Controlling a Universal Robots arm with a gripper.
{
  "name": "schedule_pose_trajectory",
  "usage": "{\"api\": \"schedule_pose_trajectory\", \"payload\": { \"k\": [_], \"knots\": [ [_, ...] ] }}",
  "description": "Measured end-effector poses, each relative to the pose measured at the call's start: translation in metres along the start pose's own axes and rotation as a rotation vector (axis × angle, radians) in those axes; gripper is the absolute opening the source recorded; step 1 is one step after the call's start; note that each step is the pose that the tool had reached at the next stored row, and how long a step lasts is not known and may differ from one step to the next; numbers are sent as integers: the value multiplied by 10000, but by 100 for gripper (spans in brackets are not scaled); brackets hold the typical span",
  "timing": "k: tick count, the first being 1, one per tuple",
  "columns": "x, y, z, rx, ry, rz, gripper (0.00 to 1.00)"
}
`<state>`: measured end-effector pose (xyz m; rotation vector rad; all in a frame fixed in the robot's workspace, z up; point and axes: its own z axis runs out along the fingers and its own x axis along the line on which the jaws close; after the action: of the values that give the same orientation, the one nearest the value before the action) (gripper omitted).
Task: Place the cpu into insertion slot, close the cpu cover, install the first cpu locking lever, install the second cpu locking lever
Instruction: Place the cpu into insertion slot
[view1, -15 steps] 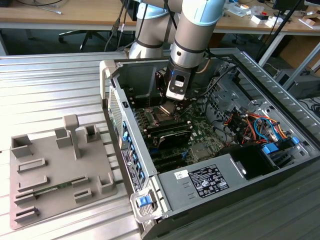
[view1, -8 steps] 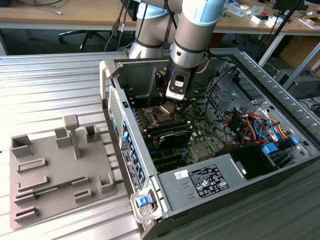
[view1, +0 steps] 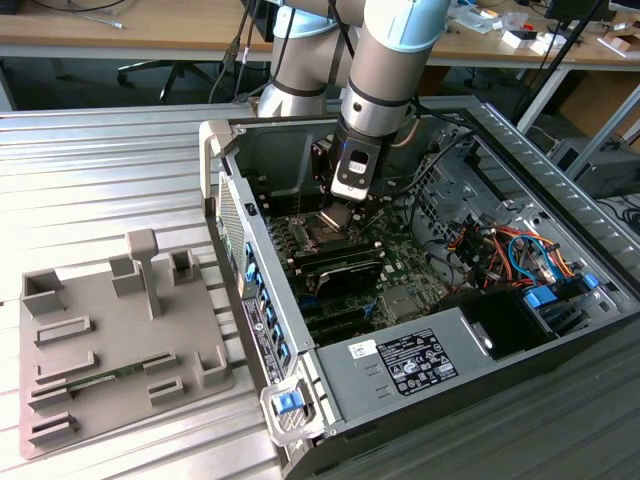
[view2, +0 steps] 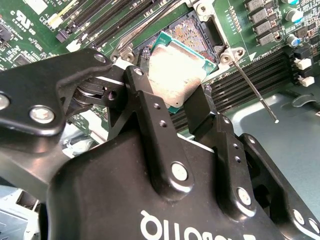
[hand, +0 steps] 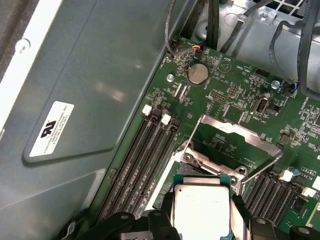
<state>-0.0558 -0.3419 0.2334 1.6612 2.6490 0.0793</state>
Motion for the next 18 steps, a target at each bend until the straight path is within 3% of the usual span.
{"api": "schedule_pose_trajectory", "payload": {
  "k": [18],
  "knots": [
    [0,0,6,-4,-13,257,53]
  ]
}}
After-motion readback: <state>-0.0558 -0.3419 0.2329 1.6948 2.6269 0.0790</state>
